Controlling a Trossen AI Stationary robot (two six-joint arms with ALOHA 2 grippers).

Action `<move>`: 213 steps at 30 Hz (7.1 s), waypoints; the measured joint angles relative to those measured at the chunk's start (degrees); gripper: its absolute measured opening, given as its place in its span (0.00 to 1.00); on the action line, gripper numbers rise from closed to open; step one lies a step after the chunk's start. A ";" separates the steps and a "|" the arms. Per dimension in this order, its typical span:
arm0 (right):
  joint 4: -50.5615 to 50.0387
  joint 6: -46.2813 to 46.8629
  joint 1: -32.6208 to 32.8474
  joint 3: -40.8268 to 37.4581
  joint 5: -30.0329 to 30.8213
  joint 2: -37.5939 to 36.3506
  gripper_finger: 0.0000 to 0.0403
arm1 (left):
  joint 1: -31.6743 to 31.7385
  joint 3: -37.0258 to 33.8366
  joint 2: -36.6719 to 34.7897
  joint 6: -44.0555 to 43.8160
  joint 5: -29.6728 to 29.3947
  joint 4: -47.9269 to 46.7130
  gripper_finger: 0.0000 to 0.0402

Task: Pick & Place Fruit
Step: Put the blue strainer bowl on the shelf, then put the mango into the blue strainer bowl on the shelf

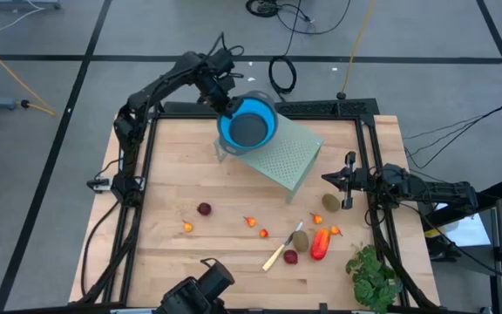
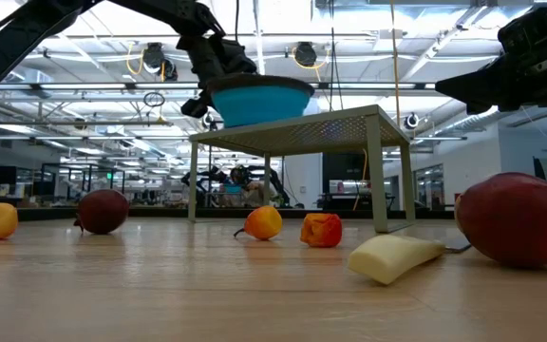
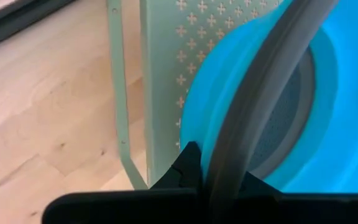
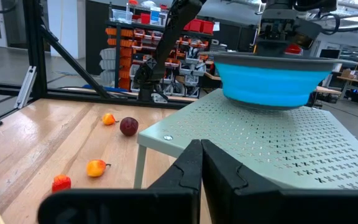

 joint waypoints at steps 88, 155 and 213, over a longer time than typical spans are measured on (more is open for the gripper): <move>0.01 0.00 -0.01 0.00 0.00 -0.01 0.00 | 0.66 -0.24 0.00 2.65 -0.19 0.70 0.64; 0.01 0.02 0.01 -0.01 0.00 -0.02 0.00 | -6.39 11.65 -24.48 5.38 -21.62 -10.70 0.64; 0.01 8.61 0.00 0.00 -0.04 -0.01 0.00 | -28.63 10.46 -24.61 6.68 -32.96 -0.07 0.64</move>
